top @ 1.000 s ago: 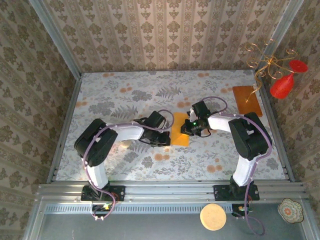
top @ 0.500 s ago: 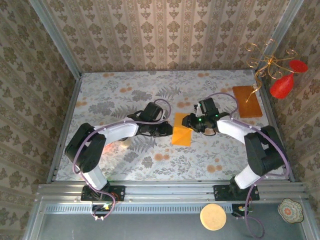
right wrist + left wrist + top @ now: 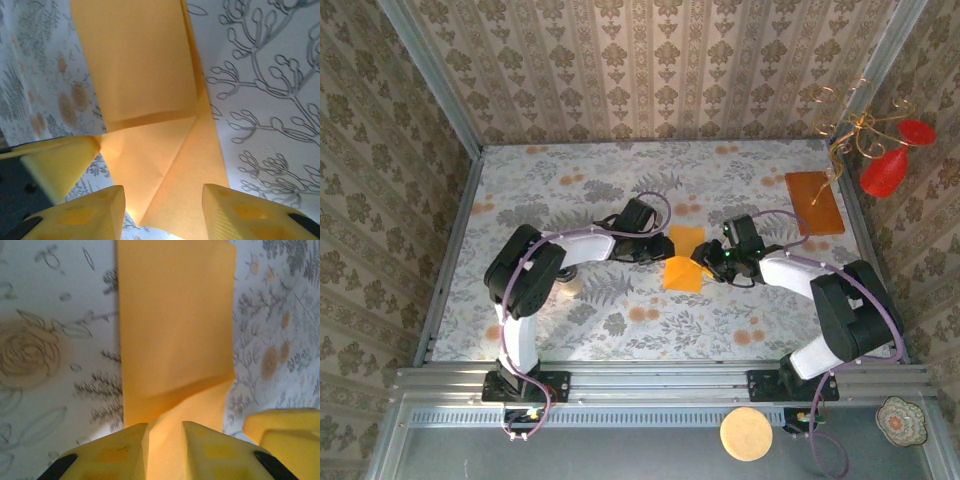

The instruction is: Fold a paper plane with a square sheet of paper (pick it up from the middle)

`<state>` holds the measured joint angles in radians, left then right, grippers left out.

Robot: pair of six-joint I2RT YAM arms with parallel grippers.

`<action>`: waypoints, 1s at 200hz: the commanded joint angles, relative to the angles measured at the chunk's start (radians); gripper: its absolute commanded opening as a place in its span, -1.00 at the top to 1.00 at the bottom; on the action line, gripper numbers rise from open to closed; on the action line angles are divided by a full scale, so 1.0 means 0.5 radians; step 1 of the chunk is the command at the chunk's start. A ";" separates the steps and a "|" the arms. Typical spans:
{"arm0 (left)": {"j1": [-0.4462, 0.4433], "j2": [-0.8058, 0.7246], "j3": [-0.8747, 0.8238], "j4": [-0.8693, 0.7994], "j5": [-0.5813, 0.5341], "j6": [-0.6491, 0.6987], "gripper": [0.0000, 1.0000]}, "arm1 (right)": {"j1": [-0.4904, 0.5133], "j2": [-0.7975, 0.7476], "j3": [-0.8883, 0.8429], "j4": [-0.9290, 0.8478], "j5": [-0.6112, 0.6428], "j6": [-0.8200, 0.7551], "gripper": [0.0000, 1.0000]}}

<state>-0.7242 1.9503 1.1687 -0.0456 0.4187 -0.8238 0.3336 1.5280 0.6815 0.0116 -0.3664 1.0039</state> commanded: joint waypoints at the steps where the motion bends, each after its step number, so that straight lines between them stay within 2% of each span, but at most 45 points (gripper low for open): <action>1: 0.022 0.060 0.072 -0.006 -0.010 -0.060 0.49 | 0.007 0.080 0.005 0.092 -0.022 0.073 0.08; 136: 0.019 0.140 0.035 -0.087 -0.023 -0.110 0.52 | 0.032 0.268 0.017 0.324 -0.146 0.066 0.40; 200: 0.019 0.098 0.027 -0.121 -0.046 -0.107 0.52 | 0.115 0.343 0.011 0.530 -0.216 0.061 0.55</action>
<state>-0.7143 1.9972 1.1824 -0.0551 0.4171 -0.8684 0.3721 1.6730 0.6815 0.2214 -0.4519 1.0443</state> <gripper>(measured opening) 0.240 0.243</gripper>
